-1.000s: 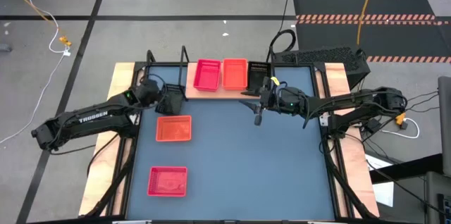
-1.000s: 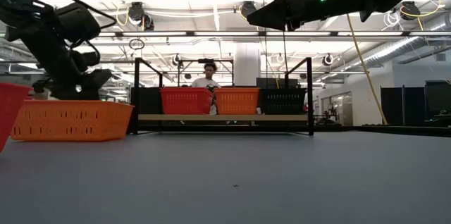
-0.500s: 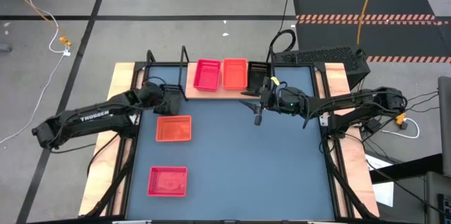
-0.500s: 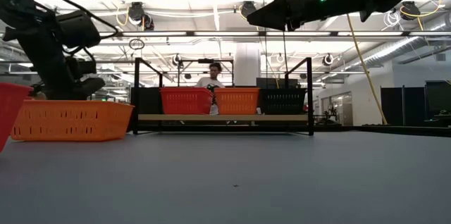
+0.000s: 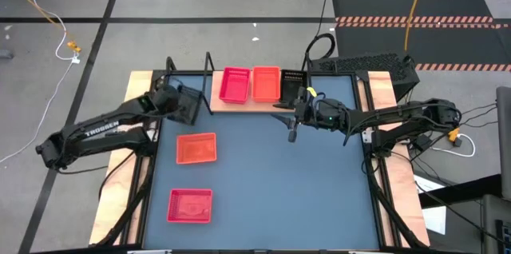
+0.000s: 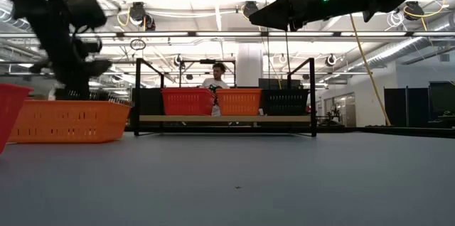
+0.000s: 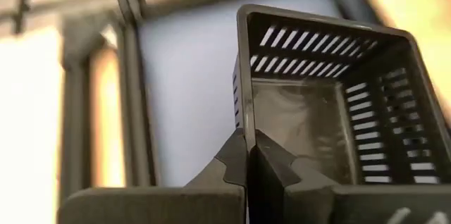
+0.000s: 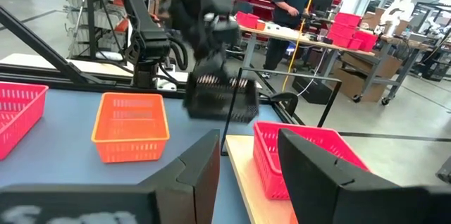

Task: Stack baskets on shelf by color
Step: Stack the black bin on the black bin on the shelf

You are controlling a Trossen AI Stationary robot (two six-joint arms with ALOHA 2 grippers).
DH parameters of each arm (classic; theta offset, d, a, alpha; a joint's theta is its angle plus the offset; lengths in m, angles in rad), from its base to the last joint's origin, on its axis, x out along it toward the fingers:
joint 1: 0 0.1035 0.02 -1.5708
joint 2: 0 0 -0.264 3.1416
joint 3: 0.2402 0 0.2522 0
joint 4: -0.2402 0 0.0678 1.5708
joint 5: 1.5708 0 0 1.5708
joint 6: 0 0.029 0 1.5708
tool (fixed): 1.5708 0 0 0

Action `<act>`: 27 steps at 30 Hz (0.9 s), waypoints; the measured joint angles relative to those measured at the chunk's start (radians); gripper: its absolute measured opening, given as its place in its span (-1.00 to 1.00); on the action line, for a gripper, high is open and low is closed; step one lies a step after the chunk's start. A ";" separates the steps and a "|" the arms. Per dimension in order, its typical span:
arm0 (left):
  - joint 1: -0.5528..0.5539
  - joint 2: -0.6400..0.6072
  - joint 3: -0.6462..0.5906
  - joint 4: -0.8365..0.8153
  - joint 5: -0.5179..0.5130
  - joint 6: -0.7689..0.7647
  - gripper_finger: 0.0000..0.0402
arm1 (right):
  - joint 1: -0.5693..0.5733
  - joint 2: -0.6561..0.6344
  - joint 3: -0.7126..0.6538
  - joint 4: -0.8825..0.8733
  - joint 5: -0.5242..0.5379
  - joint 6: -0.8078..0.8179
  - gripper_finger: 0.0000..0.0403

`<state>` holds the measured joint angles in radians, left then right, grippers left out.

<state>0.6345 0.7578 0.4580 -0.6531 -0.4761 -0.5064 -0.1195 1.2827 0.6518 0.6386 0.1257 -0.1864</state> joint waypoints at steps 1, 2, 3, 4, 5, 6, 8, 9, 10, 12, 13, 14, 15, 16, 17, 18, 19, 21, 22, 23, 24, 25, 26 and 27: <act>-0.006 0.000 0.039 -0.024 -0.023 0.004 -0.96 | 0.002 0.000 0.000 -0.001 0.000 0.000 -0.31; -0.014 -0.001 0.075 -0.044 -0.047 0.010 -0.97 | 0.003 0.000 0.000 -0.004 0.000 -0.002 -0.31; -0.023 0.000 0.112 -0.067 -0.064 0.024 -0.97 | 0.003 0.000 0.000 -0.006 0.000 -0.005 -0.31; -0.033 0.000 0.147 -0.085 -0.077 0.041 -0.97 | 0.004 0.000 0.000 -0.009 0.000 -0.007 -0.31; -0.042 0.000 0.181 -0.101 -0.091 0.060 -0.97 | 0.004 0.000 0.000 -0.015 0.000 -0.007 -0.31; -0.052 0.000 0.217 -0.111 -0.105 0.087 -0.97 | 0.004 0.000 0.000 -0.022 0.000 -0.008 -0.31; -0.072 0.000 0.278 -0.122 -0.121 0.158 -0.97 | 0.004 0.000 0.000 -0.031 0.000 -0.011 -0.31; -0.082 0.000 0.304 -0.126 -0.123 0.199 -0.97 | 0.004 0.000 0.000 -0.032 0.000 -0.013 -0.31; -0.094 0.000 0.324 -0.130 -0.124 0.250 -0.97 | 0.004 0.000 0.000 -0.033 0.000 -0.014 -0.31; -0.121 0.000 0.364 -0.133 -0.114 0.348 -0.98 | 0.004 0.000 0.000 -0.040 0.000 -0.018 -0.31; -0.135 0.000 0.380 -0.136 -0.106 0.389 -0.98 | 0.004 0.000 0.000 -0.044 -0.006 -0.027 -0.31; -0.150 0.000 0.394 -0.142 -0.100 0.425 -0.98 | 0.004 0.000 0.000 -0.046 -0.028 -0.040 -0.31; -0.165 0.000 0.410 -0.155 -0.095 0.452 -0.97 | 0.003 0.000 0.000 -0.044 -0.064 -0.053 -0.31; -0.180 0.000 0.425 -0.168 -0.088 0.467 -0.97 | 0.003 0.000 0.000 -0.038 -0.111 -0.066 -0.31; -0.197 0.000 0.442 -0.185 -0.084 0.471 -0.97 | 0.004 0.000 0.000 -0.027 -0.162 -0.071 -0.31; -0.213 0.000 0.457 -0.203 -0.078 0.472 -0.97 | 0.004 0.000 0.000 -0.013 -0.211 -0.073 -0.31; -0.231 0.000 0.471 -0.225 -0.066 0.472 -0.98 | 0.005 0.000 0.000 0.002 -0.257 -0.072 -0.31; -0.272 -0.001 0.496 -0.250 -0.020 0.477 -0.98 | 0.005 0.000 0.000 0.029 -0.319 -0.071 -0.31; -0.295 -0.002 0.505 -0.240 0.024 0.473 -0.98 | 0.005 0.000 0.000 0.038 -0.341 -0.072 -0.31; -0.320 -0.002 0.513 -0.238 0.052 0.487 -0.97 | 0.005 0.000 0.000 0.046 -0.358 -0.078 -0.31; -0.343 -0.002 0.514 -0.250 0.089 0.496 -0.97 | 0.006 0.000 0.000 0.053 -0.367 -0.090 -0.31; -0.370 -0.001 0.515 -0.260 0.138 0.507 -0.97 | 0.010 0.000 0.000 0.054 -0.366 -0.104 -0.31; -0.395 0.000 0.515 -0.258 0.156 0.518 -0.97 | 0.013 0.000 0.001 0.054 -0.365 -0.124 -0.31; -0.423 0.000 0.516 -0.252 0.180 0.520 -0.98 | 0.016 0.000 0.001 0.054 -0.365 -0.143 -0.31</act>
<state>0.2111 0.7578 0.9745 -0.9046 -0.2958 0.0136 -0.1031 1.2831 0.6525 0.6925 -0.2398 -0.3297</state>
